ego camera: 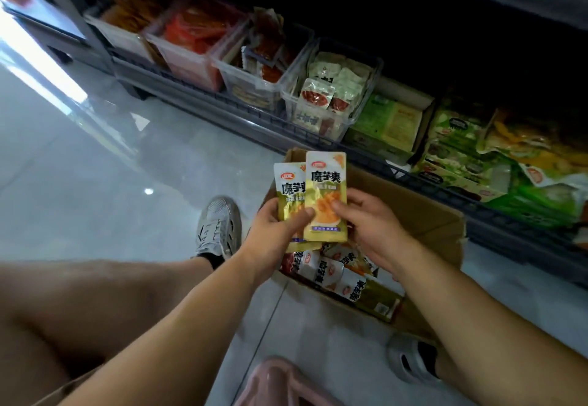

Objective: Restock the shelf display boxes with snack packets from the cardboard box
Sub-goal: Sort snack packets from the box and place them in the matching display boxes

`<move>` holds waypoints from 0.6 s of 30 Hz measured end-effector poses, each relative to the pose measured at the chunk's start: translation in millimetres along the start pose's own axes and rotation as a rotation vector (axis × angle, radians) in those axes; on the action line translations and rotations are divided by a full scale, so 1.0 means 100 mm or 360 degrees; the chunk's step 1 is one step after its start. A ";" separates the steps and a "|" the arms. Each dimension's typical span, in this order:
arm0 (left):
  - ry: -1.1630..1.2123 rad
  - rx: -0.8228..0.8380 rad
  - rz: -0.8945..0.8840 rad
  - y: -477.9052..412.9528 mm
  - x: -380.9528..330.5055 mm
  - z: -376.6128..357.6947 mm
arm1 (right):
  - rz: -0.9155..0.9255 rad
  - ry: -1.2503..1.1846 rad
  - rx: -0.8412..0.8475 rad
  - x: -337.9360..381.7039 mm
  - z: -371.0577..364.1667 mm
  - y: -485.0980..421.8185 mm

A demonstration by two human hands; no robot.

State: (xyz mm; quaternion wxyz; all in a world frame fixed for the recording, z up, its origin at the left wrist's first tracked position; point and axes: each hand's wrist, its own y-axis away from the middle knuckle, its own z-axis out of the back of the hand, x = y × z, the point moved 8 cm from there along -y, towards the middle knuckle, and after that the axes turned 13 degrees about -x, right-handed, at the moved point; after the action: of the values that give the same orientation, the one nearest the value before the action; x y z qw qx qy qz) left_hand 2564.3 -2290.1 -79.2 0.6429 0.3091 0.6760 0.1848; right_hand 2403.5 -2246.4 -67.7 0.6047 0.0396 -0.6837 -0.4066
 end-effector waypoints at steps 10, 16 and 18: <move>-0.0059 -0.0174 -0.0049 -0.15 -0.13 0.32 | 0.0225 0.0909 -0.0368 -0.27 0.36 -0.49; -0.0074 -0.0180 -0.0002 -0.23 -0.08 0.32 | -0.0007 0.1322 -0.0405 -0.88 0.71 -1.03; -0.0071 -0.0196 0.0010 -0.24 -0.05 0.30 | 0.0014 0.1317 -0.0383 -0.96 0.66 -1.12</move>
State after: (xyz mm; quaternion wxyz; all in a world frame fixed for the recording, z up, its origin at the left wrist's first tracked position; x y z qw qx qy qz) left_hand 2589.7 -2316.1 -94.2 0.6749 0.2752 0.6479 0.2212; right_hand 2322.8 -2235.3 -207.4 0.8300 0.1257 -0.3313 -0.4307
